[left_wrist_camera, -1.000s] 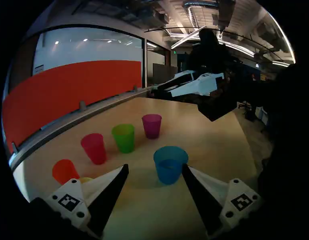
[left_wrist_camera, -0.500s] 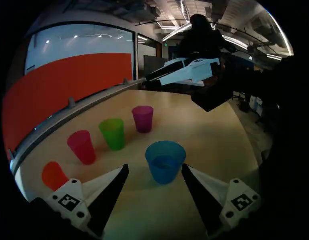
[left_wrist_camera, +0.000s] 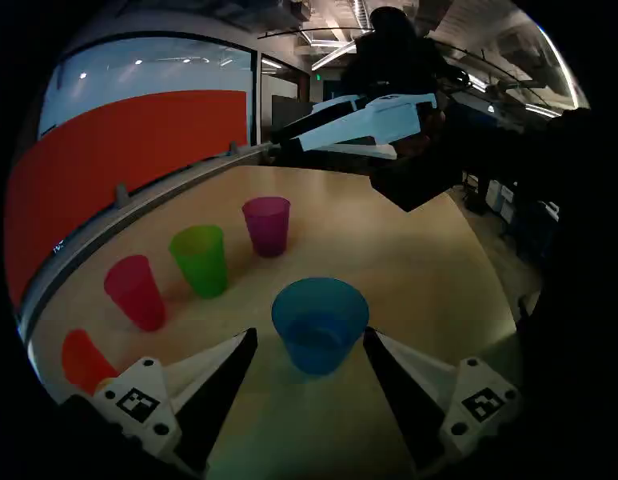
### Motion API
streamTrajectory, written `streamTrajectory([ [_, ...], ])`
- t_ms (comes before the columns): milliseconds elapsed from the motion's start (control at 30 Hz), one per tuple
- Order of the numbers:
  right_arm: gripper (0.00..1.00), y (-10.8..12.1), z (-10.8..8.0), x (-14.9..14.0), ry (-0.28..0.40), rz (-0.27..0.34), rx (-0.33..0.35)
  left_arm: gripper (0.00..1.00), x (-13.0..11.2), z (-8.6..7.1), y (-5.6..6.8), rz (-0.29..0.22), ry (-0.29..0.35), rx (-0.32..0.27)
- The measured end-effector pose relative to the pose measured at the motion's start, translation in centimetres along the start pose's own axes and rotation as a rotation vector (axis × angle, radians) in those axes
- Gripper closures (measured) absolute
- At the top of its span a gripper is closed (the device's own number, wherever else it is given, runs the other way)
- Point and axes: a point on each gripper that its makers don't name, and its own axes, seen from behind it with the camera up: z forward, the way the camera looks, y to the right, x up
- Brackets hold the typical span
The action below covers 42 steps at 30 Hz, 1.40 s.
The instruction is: Pour water
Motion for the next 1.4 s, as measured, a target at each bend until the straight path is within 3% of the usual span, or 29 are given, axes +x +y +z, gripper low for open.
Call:
streamTrajectory([
  [567, 0.00, 0.4, 0.3, -0.4, -0.008, 0.003, -0.002, 0.01, 0.5, 2.8, 1.2, 0.013, -0.015, -0.046],
  [767, 0.00, 0.4, 0.4, -0.5, -0.008, 0.005, -0.001, 0.01, 0.5, 3.4, 0.5, 0.021, -0.016, -0.012],
  [900, 0.00, 0.4, 0.4, -0.5, -0.009, 0.004, -0.001, 0.10, 0.5, 3.6, 0.7, 0.009, -0.016, -0.017],
  [1400, 0.00, 0.4, 0.7, -0.4, -0.010, 0.005, -0.002, 0.12, 1.1, 2.8, -0.5, 0.000, 0.017, 0.024],
])
